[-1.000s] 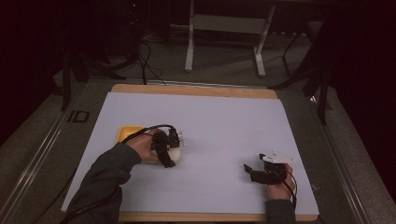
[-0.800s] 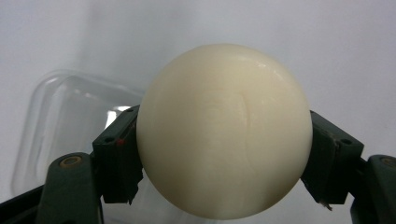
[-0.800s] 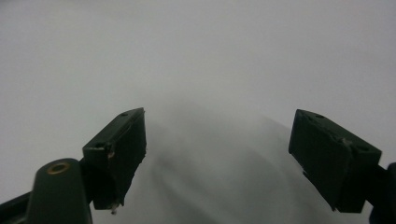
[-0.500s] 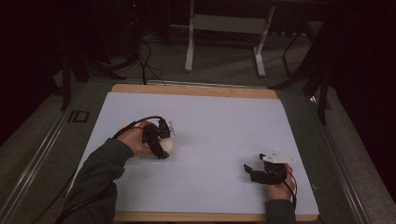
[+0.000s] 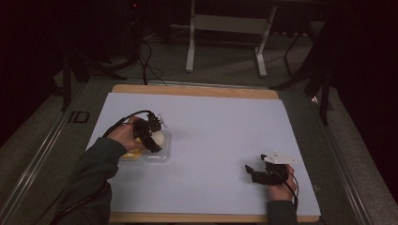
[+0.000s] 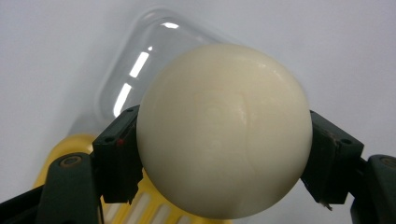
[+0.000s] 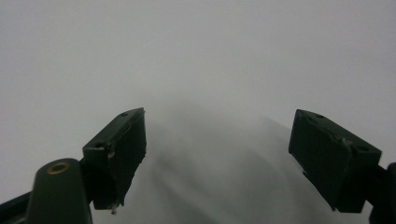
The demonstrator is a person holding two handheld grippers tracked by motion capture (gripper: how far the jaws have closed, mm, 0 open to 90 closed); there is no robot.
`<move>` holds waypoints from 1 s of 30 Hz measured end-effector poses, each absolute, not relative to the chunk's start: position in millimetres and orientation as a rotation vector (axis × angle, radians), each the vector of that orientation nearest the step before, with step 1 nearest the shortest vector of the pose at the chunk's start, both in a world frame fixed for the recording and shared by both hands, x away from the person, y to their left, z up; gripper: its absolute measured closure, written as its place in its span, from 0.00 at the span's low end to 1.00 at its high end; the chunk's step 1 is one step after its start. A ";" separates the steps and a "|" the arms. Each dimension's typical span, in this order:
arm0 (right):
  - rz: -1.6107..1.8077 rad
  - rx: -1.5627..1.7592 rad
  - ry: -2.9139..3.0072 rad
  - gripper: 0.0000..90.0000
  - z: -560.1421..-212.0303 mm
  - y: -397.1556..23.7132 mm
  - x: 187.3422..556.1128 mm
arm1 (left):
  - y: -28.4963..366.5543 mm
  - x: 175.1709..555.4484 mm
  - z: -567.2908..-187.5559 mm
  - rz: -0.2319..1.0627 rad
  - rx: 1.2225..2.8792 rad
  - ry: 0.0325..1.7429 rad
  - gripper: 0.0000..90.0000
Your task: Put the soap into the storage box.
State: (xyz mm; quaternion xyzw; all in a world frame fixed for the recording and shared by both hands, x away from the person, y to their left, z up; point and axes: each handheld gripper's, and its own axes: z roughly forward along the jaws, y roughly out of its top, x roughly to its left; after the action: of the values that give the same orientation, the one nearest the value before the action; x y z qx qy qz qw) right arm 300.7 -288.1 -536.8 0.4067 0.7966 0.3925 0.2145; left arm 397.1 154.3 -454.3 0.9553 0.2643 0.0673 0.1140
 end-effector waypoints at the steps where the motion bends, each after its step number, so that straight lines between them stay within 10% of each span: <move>1: 1.089 1.128 2.210 0.21 -536.8 -288.0 300.6 | 155.8 397.7 -453.7 0.195 2.796 0.799 0.29; 30: 1.088 1.126 2.211 0.21 -536.8 -287.9 300.6 | 207.6 412.1 -454.2 0.276 2.684 1.227 0.29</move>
State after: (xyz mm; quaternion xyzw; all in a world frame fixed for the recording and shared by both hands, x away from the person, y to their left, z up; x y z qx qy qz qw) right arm 300.6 -287.9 -536.8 0.4061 0.7970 0.3921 0.2145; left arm 412.1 207.6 -454.2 0.9020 0.4122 0.0927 0.0886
